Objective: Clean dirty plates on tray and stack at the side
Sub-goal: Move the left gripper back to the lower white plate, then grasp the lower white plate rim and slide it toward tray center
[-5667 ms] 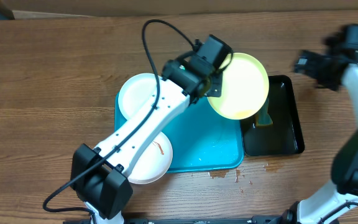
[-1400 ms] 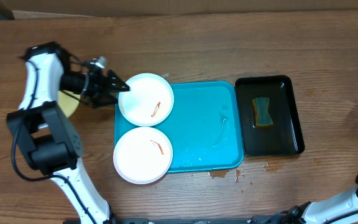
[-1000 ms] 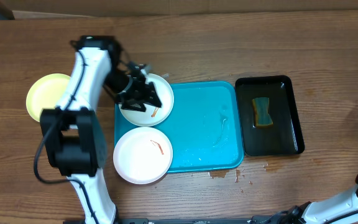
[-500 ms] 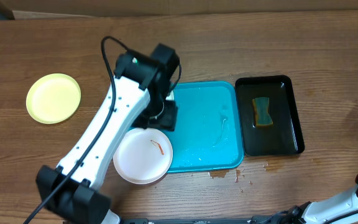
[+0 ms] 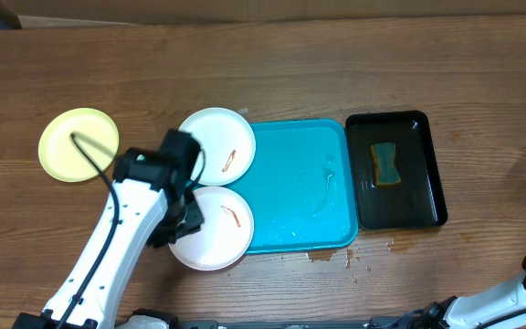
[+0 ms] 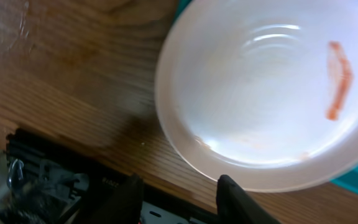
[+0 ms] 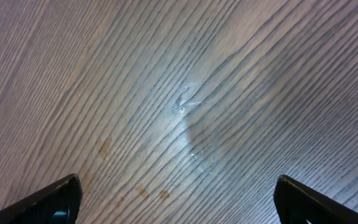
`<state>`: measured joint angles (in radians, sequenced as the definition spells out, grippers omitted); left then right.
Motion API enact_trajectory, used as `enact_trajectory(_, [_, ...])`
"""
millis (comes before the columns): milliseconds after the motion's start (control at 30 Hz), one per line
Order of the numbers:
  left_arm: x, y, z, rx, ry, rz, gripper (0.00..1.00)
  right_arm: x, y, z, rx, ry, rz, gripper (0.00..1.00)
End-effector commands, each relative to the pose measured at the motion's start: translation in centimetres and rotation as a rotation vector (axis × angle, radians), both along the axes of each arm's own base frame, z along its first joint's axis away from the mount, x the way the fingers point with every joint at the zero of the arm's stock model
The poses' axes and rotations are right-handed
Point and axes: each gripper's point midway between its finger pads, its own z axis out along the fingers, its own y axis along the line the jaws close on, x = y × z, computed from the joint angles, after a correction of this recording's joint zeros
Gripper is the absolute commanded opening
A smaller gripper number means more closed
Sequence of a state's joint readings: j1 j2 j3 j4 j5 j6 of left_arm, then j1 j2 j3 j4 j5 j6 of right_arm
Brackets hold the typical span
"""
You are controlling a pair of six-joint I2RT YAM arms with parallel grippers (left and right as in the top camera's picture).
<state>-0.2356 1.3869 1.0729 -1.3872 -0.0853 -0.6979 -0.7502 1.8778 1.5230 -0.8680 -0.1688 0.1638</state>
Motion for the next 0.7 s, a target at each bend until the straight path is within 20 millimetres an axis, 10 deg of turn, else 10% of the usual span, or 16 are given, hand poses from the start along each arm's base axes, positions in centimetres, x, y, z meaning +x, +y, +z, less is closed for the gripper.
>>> enact_trajectory(0, [-2.1,1.4,-2.5,-0.004,0.059,0.162,0.39,0.5,-0.2,1.2,-0.02,-0.025,0.0,1.0])
enact_trajectory(667, [-4.0,0.7,-7.8,-0.203,0.101,0.209,0.29,0.5,-0.2,1.2,-0.02,-0.025,0.0,1.0])
